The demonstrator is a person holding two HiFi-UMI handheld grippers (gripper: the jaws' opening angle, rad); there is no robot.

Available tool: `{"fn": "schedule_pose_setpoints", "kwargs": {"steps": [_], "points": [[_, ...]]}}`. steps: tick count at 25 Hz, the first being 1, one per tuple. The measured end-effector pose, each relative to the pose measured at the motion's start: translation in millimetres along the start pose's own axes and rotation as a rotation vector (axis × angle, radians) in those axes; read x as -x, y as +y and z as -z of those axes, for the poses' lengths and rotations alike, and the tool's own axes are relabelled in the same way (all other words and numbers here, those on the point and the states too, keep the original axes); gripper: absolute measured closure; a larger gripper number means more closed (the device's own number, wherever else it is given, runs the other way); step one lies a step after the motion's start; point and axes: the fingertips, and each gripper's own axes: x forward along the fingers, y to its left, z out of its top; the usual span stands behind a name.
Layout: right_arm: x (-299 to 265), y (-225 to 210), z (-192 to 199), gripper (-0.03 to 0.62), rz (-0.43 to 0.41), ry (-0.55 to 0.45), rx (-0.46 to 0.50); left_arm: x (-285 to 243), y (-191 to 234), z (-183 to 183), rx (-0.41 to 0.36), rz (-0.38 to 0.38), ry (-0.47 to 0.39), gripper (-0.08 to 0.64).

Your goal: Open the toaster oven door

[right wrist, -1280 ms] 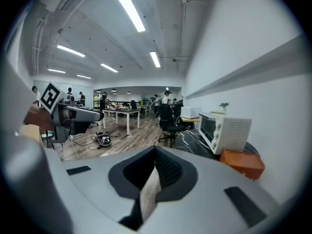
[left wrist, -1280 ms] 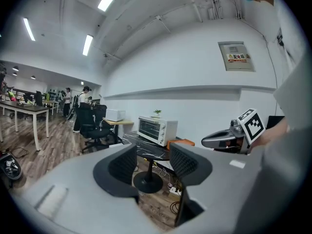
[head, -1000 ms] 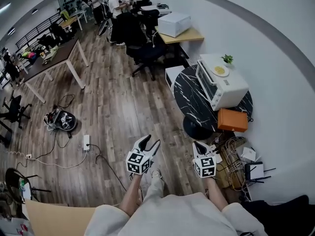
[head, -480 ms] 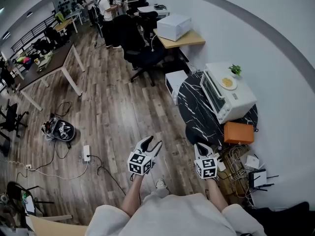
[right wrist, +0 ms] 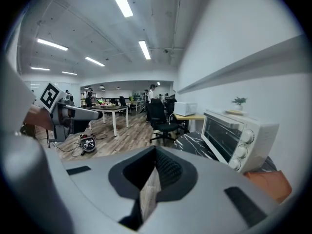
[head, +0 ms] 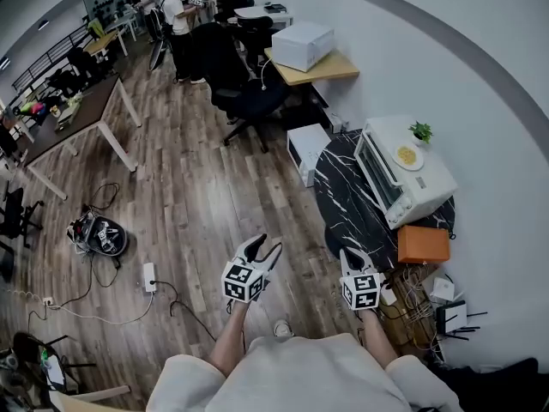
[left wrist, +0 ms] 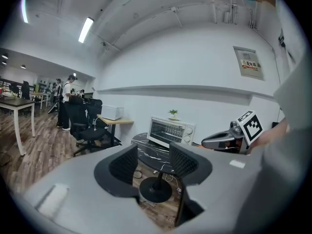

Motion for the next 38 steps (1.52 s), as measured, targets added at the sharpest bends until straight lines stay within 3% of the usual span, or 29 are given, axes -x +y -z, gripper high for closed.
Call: {"fn": "schedule_pose_setpoints", "kwargs": {"steps": [17, 38], "points": [[-51, 1, -10, 0.578, -0.022, 0.019, 0.002, -29, 46, -2, -0.007, 0.014, 0.041, 0.350], [-176, -88, -59, 0.578, -0.024, -0.003, -0.019, -166, 116, -44, 0.002, 0.020, 0.052, 0.350]]}}
